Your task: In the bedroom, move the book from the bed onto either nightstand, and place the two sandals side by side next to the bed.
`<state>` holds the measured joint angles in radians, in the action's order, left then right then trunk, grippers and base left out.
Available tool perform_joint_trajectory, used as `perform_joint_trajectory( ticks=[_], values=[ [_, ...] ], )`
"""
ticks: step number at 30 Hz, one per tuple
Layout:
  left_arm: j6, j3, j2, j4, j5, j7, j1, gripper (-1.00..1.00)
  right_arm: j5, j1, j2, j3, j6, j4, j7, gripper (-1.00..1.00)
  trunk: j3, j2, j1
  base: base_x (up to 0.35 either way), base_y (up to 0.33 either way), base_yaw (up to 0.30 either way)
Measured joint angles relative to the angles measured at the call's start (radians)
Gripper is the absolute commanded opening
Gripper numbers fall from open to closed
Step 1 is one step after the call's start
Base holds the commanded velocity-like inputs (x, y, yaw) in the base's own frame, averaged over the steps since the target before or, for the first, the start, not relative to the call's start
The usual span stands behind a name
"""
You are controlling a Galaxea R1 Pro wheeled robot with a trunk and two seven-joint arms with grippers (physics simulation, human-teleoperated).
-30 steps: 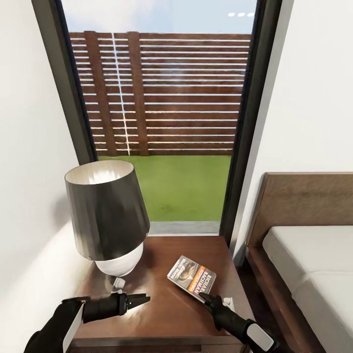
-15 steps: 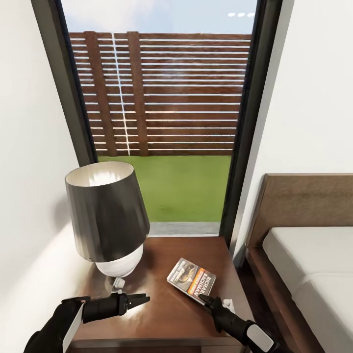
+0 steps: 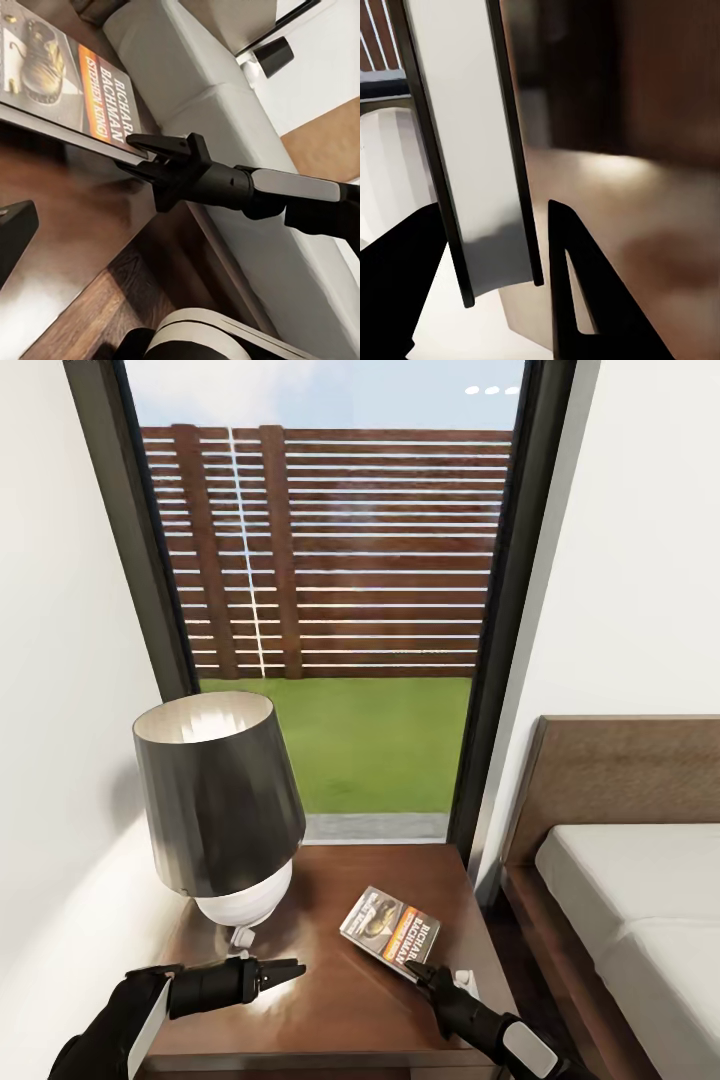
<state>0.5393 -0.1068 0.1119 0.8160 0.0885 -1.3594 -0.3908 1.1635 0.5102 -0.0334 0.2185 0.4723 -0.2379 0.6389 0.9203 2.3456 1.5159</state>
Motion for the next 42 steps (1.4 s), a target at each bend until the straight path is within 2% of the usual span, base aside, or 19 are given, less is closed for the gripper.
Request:
perform_joint_trajectory(
  ticks=[6, 7, 27, 42],
  values=[
    [0.000, 0.000, 0.000, 0.000, 0.000, 0.001, 0.000, 1.00, 0.000, 0.000, 0.000, 0.000, 0.000, 0.000, 0.000, -1.00, 0.000, 0.000, 0.000, 0.000, 0.000, 0.000],
    [0.000, 0.000, 0.000, 0.000, 0.000, 0.001, 0.000, 1.00, 0.000, 0.000, 0.000, 0.000, 0.000, 0.000, 0.000, 1.00, 0.000, 0.000, 0.000, 0.000, 0.000, 0.000],
    [0.000, -0.001, 0.000, 0.000, 0.000, 0.002, 0.000, 1.00, 0.006, 0.000, -0.001, -0.002, 0.005, -0.001, 0.003, 1.00, 0.000, 0.000, 0.000, -0.002, 0.000, 0.000],
    [-0.001, -0.002, 0.000, -0.002, 0.000, 0.005, 0.000, 1.00, 0.008, 0.000, -0.001, -0.007, 0.003, -0.001, 0.005, 1.00, 0.000, 0.000, 0.000, -0.172, 0.000, 0.000]
  ],
)
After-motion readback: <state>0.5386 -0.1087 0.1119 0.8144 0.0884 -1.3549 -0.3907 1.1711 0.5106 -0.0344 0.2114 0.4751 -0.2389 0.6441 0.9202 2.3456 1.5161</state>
